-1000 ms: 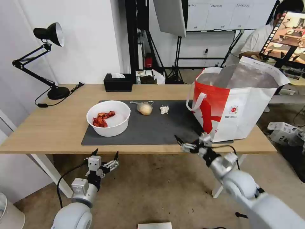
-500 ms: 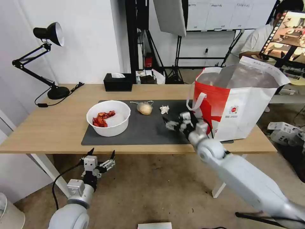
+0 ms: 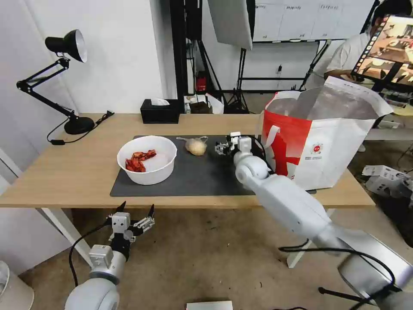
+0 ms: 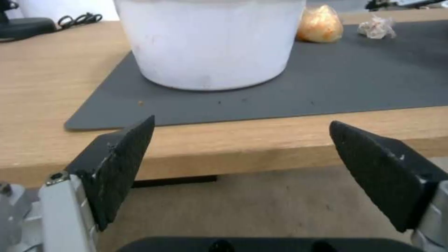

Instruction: Pick up the trash from the table and place it into the takeout bag.

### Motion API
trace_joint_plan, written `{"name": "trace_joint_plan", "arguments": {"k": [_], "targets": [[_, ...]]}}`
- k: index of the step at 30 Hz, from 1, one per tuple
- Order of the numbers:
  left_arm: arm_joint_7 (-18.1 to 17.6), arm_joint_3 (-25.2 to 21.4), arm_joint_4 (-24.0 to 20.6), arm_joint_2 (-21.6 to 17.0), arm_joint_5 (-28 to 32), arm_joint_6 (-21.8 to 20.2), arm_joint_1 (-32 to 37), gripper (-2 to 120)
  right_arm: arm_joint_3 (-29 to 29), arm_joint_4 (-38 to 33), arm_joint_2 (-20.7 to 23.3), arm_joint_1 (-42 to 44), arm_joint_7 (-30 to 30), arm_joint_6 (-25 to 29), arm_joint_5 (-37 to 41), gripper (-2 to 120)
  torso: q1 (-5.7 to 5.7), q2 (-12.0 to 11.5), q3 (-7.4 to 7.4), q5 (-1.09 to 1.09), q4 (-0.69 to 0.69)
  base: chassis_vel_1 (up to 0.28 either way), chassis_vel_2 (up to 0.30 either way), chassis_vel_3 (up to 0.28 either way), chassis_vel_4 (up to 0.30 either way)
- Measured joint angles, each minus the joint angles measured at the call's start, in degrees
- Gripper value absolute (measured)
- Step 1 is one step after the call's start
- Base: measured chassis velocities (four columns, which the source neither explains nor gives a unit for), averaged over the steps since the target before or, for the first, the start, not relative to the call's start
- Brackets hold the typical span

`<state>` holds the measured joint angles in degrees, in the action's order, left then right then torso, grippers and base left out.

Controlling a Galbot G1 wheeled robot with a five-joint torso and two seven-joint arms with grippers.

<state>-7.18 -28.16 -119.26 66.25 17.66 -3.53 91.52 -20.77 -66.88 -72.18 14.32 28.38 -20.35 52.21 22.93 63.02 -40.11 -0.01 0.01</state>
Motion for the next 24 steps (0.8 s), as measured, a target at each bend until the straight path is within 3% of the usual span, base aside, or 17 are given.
{"name": "trace_joint_plan", "arguments": {"k": [8,15,24], "targets": [[0.03,-1.36,-0.31,-0.5,1.22,0.01,-0.45,100,0.08,2.75,-1.91,-1.59,1.88,-4.85,0.85,100,0.0,0.0,0.0,0.01,-0.01,0.0,0.0,0.0,0.0],[0.04,-1.25,0.09,-0.11,1.24,0.01,-0.36,100,0.47,3.79,-2.37,-1.56,2.04,-5.95,1.03,100,0.0,0.0,0.0,0.01,-0.01,0.0,0.0,0.0,0.0],[0.71,-0.95,0.44,0.3,1.09,0.25,-0.09,100,0.53,4.34,-2.67,-1.55,0.91,-5.56,2.26,76,-0.01,0.01,0.0,0.01,-0.01,0.0,0.0,0.0,0.0]]}}
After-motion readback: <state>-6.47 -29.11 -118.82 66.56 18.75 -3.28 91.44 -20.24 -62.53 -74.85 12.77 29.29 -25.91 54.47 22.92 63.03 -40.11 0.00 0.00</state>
